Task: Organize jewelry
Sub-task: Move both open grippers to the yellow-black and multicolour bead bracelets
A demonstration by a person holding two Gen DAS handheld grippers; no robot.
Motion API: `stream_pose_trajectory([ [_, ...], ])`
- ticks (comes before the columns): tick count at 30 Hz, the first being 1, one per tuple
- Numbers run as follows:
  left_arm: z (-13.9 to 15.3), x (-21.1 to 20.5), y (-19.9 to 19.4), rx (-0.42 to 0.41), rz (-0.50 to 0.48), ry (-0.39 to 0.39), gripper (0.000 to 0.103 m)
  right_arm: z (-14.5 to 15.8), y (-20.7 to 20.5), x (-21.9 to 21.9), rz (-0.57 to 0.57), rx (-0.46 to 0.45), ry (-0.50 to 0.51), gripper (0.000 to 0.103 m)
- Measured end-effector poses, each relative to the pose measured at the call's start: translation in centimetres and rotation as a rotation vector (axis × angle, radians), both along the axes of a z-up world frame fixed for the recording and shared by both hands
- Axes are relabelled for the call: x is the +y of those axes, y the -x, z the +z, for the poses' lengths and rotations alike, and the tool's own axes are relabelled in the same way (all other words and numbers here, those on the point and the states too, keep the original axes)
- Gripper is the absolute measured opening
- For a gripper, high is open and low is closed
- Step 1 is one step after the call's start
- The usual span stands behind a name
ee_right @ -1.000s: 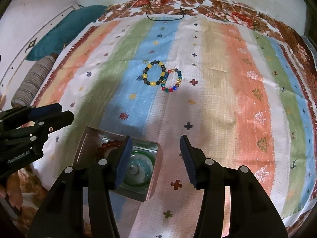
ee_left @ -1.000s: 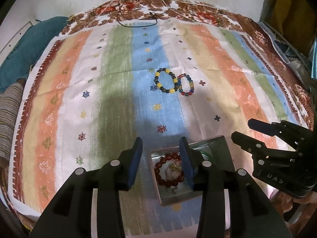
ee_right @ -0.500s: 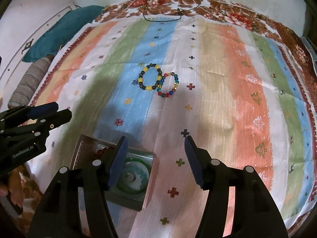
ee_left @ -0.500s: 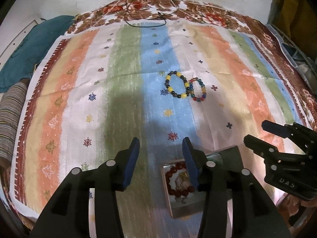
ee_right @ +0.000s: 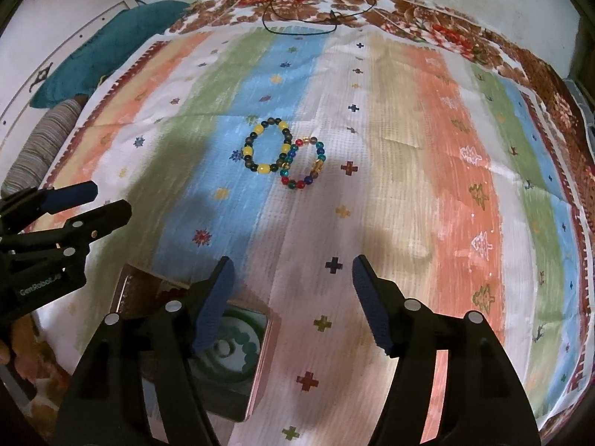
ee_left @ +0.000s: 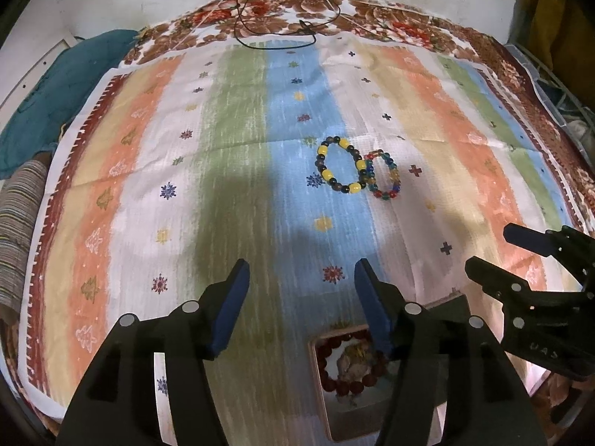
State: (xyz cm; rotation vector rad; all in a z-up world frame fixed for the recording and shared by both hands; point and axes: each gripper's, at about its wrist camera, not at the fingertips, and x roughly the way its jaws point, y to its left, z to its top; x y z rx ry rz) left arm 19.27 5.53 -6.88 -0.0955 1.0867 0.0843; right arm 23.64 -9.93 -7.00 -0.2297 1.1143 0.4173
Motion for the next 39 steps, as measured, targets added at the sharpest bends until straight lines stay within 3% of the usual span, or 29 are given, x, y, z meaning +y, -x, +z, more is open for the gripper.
stream_pose_trajectory([
  [13, -1.3, 0.0, -3.1, 0.004, 0.026, -0.004, 0.07, -0.6, -2.0, -0.1, -0.062, -0.028, -0.008, 0.079],
  [39, -5.8, 1.8, -9.2, 0.047, -0.008, 0.016, 0.075, -3.9, -8.3, -0.1, -0.16, -0.03, 0.015, 0.079],
])
